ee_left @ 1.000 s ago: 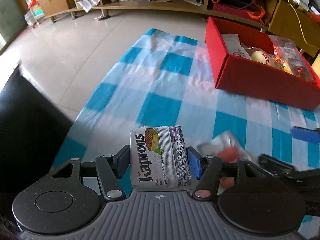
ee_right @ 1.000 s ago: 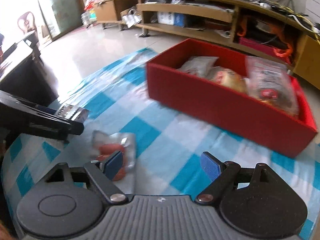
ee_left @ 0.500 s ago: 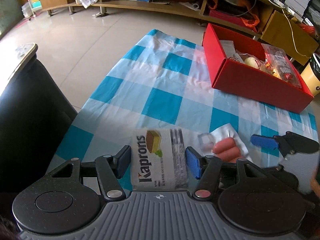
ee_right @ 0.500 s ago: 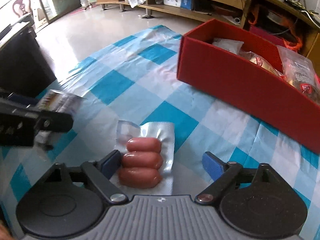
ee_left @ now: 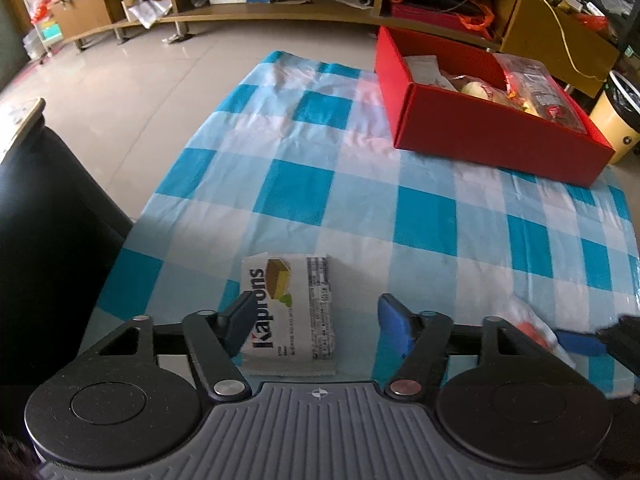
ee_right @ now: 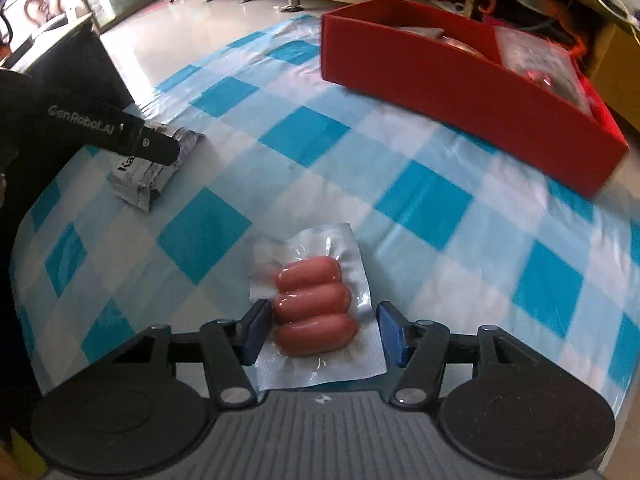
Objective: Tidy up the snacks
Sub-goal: 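Close left tool on the Kaprons packet while right tool closes on the sausage pack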
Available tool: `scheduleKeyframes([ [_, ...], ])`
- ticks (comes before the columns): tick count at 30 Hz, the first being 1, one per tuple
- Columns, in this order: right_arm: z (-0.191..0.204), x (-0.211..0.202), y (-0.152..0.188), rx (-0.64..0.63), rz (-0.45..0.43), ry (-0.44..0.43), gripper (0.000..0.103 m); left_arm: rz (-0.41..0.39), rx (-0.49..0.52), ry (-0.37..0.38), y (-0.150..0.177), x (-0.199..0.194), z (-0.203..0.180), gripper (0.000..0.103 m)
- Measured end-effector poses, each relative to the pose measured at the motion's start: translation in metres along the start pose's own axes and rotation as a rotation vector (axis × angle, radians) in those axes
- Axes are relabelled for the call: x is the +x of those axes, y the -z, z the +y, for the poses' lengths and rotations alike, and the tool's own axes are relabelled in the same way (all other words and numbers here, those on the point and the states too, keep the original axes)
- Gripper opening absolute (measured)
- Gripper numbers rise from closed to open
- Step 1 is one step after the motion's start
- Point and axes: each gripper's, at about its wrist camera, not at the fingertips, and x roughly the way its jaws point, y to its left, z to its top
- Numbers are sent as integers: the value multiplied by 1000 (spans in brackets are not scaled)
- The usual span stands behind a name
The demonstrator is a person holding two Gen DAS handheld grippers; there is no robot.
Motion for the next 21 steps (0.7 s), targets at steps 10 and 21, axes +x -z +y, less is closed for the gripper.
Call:
scheduleKeyframes([
  [10, 21, 5, 18, -87, -58, -15, 97, 62, -153, -1, -5, 30, 23, 94],
  [21, 25, 13, 19, -171, -76, -11, 103, 46, -68, -65, -8, 43, 3, 77],
])
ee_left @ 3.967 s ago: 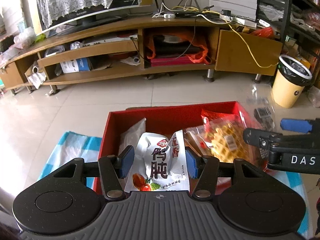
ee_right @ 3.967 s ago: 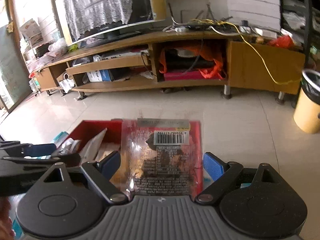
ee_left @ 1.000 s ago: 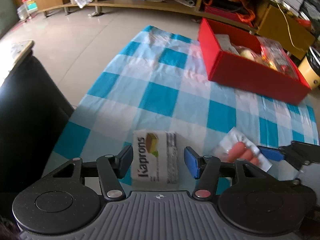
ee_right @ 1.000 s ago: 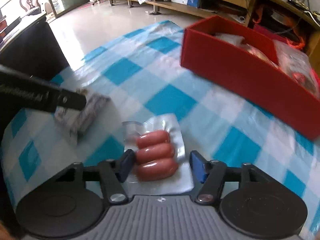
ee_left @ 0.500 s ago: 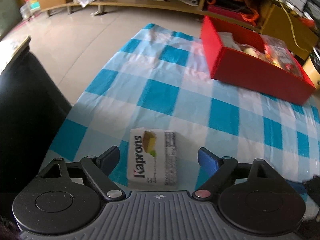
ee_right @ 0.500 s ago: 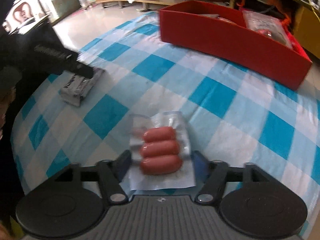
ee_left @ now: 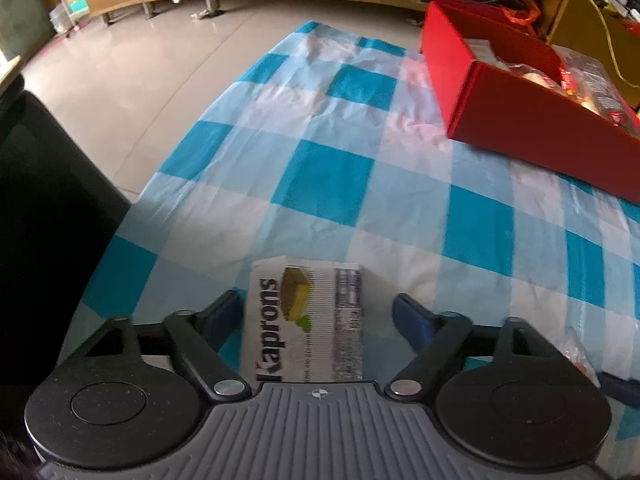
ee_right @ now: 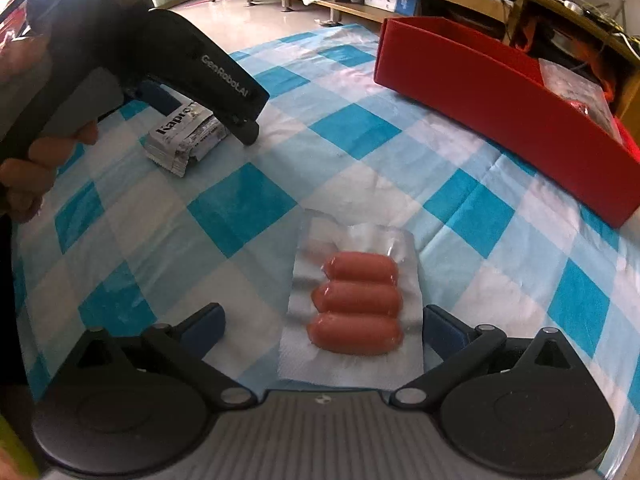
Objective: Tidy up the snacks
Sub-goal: 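Close left tool on the Kaprons packet while right tool closes on the sausage pack, then lift the Kaprons packet and sausage pack and carry both over the red box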
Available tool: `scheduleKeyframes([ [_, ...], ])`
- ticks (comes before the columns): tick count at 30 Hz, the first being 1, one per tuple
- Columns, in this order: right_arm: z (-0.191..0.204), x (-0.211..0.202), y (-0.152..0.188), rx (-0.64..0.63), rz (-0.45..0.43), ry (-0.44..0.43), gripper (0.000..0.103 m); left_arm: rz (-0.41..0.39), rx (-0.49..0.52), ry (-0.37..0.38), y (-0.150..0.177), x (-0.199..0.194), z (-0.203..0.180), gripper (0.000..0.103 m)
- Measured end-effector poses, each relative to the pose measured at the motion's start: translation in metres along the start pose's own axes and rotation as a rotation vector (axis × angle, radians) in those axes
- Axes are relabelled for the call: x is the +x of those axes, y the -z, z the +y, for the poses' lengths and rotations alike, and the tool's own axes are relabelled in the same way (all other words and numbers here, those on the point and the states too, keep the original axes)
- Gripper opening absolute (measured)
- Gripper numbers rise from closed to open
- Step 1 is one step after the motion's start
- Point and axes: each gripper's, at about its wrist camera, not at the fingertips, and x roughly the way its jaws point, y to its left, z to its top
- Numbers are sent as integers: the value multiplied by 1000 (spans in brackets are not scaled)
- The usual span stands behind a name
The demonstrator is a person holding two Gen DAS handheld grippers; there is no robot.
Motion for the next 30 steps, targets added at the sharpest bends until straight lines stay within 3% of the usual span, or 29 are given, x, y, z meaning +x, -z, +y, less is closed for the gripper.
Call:
scheduleKeyframes([
  [2, -4, 0, -2, 9, 0, -12, 99, -6, 23, 5, 1, -4, -5, 65],
  [6, -14, -11, -1, 64, -11, 22, 68, 13, 56, 52, 6, -9, -16, 65],
  [13, -39, -33, 25, 215, 10, 57, 68, 35, 119, 117, 25, -19, -35, 65],
  [19, -59, -55, 47, 363, -25, 68, 68, 25, 176, 156, 40, -31, -52, 65],
  [30, -86, -56, 39, 459, -84, 68, 68, 11, 218, 184, 39, -37, -74, 65],
])
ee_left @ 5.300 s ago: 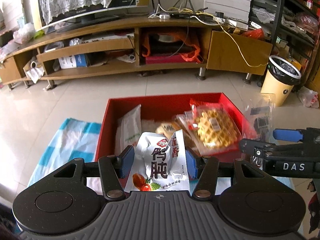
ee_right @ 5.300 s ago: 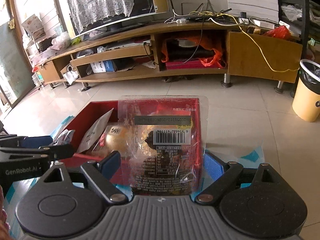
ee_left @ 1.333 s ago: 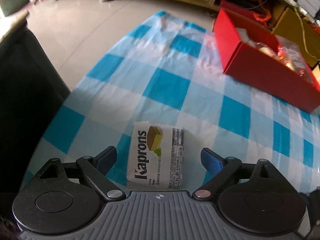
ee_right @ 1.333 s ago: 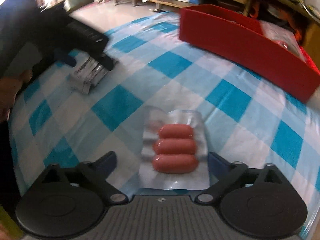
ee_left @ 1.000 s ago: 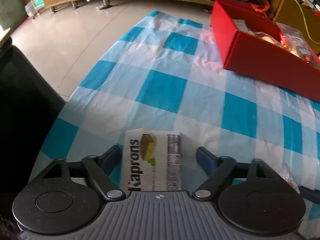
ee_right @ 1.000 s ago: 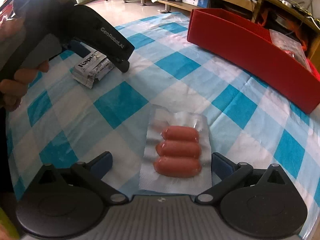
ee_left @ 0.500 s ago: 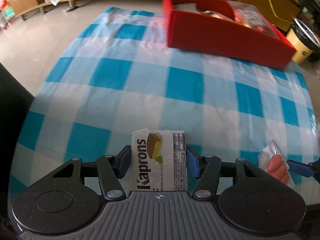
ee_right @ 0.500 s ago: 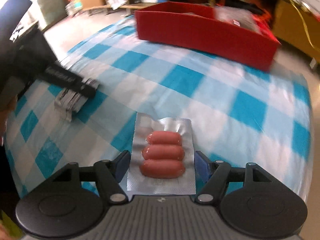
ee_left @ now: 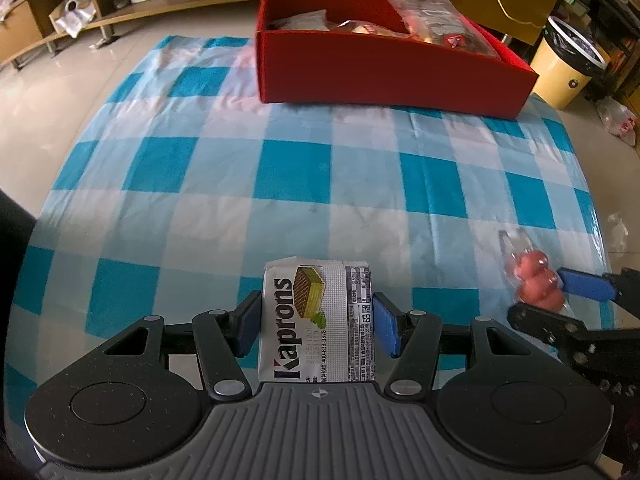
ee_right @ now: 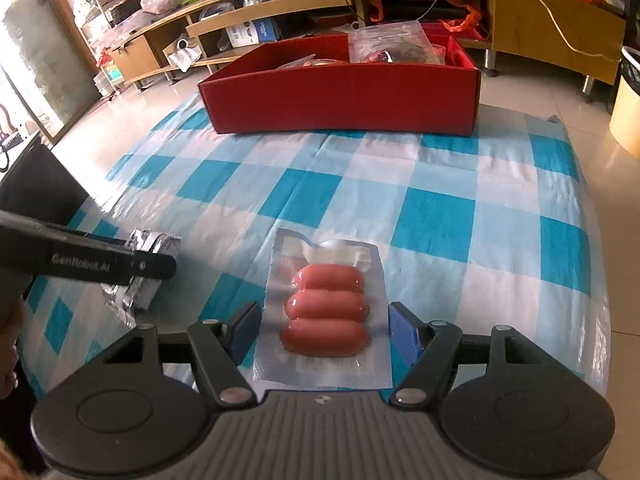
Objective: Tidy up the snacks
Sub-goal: 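Lift the Kaprons packet and sausage pack and carry both over the red box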
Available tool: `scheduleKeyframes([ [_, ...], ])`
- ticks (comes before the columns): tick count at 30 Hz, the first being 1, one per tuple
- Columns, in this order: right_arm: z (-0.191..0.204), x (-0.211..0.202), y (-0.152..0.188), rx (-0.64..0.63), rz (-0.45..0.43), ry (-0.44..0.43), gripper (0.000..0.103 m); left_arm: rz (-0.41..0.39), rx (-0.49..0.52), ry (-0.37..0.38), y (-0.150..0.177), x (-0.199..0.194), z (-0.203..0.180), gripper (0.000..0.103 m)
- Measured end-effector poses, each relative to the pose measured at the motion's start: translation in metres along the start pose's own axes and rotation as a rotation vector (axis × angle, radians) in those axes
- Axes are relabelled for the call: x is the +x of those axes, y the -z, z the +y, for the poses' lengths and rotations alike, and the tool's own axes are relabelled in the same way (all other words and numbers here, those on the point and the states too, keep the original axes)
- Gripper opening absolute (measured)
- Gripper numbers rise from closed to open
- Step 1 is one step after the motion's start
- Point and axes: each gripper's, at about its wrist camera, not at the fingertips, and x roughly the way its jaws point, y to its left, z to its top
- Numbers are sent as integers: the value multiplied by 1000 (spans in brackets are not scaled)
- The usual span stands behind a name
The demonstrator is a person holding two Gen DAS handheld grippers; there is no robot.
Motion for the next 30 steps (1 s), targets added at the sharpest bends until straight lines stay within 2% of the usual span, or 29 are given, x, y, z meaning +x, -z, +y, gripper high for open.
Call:
scheduleKeyframes([
  [10, -11, 9, -11, 32, -5, 27, 68, -3, 28, -14, -3, 4, -9, 65],
  [17, -13, 19, -9, 12, 23, 65, 68, 8, 49, -38, 1, 12, -12, 67],
  [22, -8, 22, -10, -25, 15, 79, 70, -5, 77, -81, 4, 17, -15, 80],
  [24, -8, 23, -10, -27, 13, 74, 73, -2, 73, -87, 4, 19, -15, 89],
  [28, -5, 25, -11, -45, 13, 79, 75, -3, 62, -82, 3, 23, -14, 92],
  [30, -4, 25, -11, -51, 14, 81, 75, -6, 69, -82, 4, 22, -16, 88],
])
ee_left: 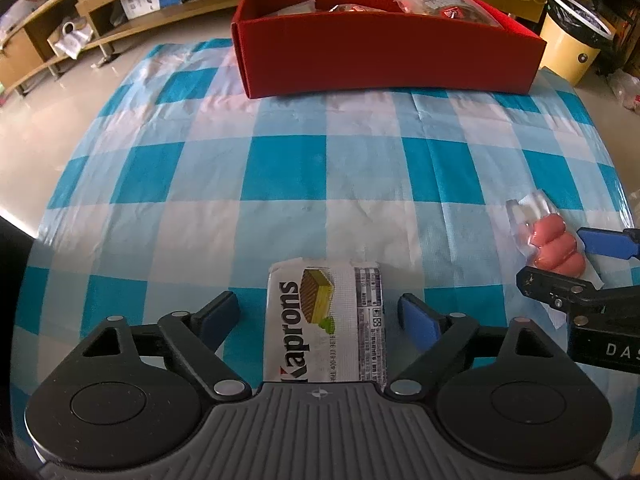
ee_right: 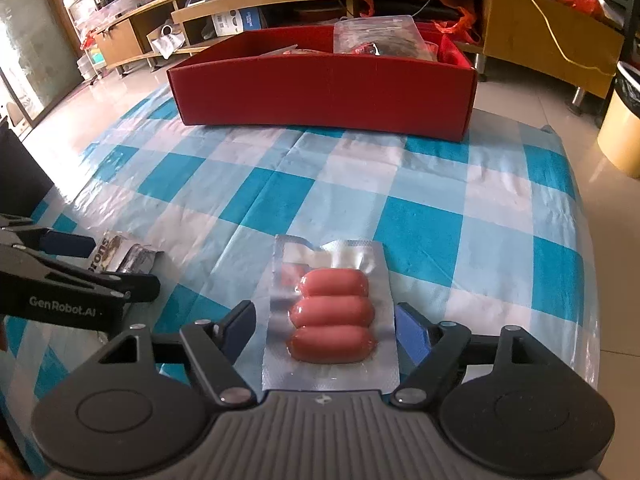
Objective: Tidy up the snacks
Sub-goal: 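Lift the Kaprons packet and sausage pack and carry both over the red box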
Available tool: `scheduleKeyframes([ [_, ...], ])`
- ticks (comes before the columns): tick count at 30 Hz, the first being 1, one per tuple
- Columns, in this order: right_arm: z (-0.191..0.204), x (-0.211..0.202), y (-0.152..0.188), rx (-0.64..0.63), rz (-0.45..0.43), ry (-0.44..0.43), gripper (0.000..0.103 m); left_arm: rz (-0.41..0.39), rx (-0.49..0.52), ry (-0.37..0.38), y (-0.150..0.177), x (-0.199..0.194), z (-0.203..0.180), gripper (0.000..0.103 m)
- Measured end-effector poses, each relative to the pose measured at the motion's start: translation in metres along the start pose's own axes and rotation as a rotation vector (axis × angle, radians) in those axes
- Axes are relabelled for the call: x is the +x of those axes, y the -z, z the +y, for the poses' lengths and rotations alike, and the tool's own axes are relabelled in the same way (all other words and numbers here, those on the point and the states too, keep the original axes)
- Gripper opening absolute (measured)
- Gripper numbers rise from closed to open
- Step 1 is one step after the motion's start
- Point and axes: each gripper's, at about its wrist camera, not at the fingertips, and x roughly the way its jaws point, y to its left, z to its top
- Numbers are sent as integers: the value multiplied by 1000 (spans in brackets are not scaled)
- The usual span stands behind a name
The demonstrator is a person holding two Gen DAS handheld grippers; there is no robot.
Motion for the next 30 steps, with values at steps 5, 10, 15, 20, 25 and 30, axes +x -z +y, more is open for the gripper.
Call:
scheduleKeyframes([
  [5, -2, -2, -1, 9, 5, 9, 67, -7, 28, 23, 1, -6, -8, 67],
  [10, -3, -5, -3, 23, -8, -4, 66, 2, 38, 45, 0, -10, -13, 64],
  [15, -7, -15, -10, 51, -51, -27, 66, -33, 23, 71, -6, -22, -14, 64],
  [20, -11, -27, -23, 71, -107, -46, 66, -85, 10, 81, -21, -34, -14, 65],
  [25, -14, -27, -40, 85, -143, -54, 66, -123, -14, 79, -41, -39, -11, 65],
  [30, -20, -25, -62, 95, -181, -58, 66, -157, -29, 78, -64, -39, -8, 65],
])
